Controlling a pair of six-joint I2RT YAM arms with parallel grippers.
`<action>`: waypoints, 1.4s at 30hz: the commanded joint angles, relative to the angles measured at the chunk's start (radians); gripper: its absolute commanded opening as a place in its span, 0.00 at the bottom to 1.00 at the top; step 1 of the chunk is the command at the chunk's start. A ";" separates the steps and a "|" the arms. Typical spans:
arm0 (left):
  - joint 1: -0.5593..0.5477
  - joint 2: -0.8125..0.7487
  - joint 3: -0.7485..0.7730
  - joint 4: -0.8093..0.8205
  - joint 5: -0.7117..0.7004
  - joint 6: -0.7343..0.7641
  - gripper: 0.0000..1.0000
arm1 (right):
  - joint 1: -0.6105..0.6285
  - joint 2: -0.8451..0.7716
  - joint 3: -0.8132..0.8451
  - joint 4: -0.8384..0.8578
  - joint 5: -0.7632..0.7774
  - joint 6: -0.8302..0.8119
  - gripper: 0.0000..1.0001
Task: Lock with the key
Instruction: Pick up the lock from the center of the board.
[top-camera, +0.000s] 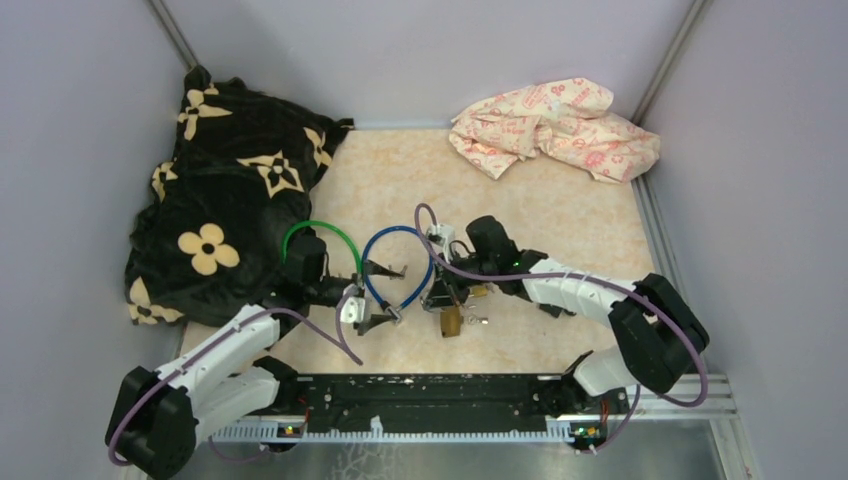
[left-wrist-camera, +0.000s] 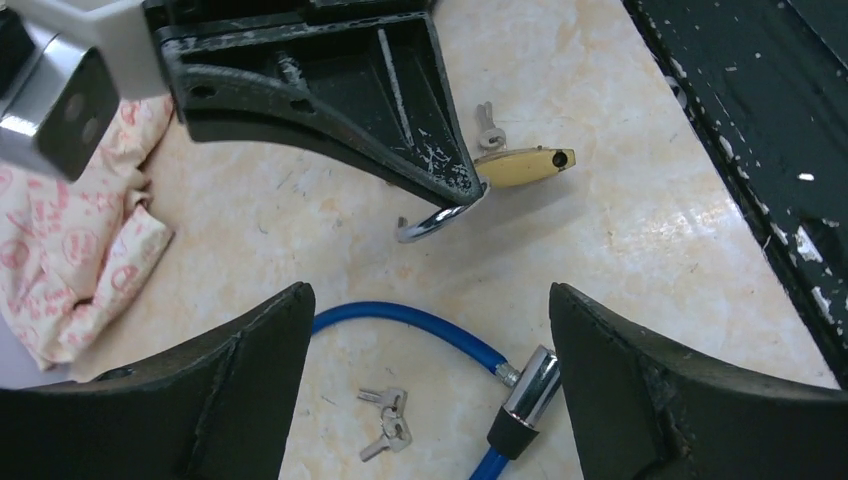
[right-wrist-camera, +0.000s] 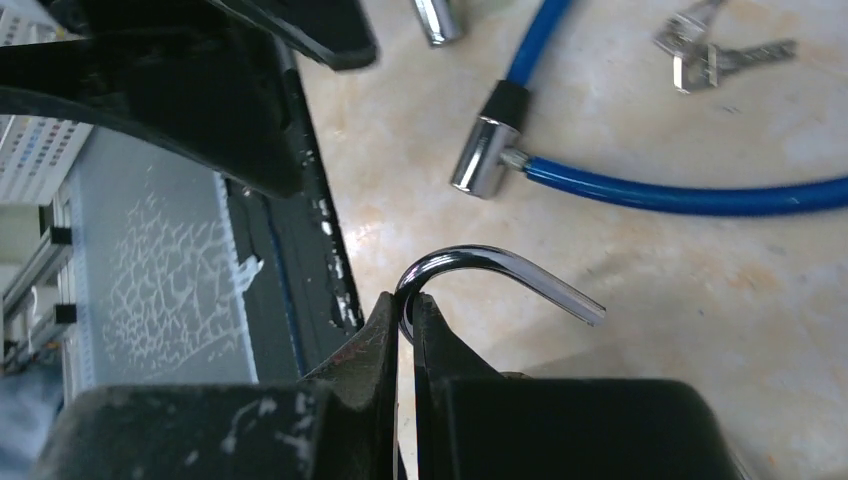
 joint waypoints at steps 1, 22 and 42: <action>-0.035 0.005 0.043 -0.173 0.057 0.342 0.89 | 0.048 0.002 0.067 0.136 -0.161 -0.104 0.00; -0.108 0.071 0.021 -0.209 0.027 0.558 0.50 | 0.136 0.125 0.215 0.067 -0.214 -0.228 0.00; -0.141 0.045 -0.022 -0.174 -0.109 0.572 0.00 | 0.098 0.111 0.239 -0.080 -0.150 -0.317 0.38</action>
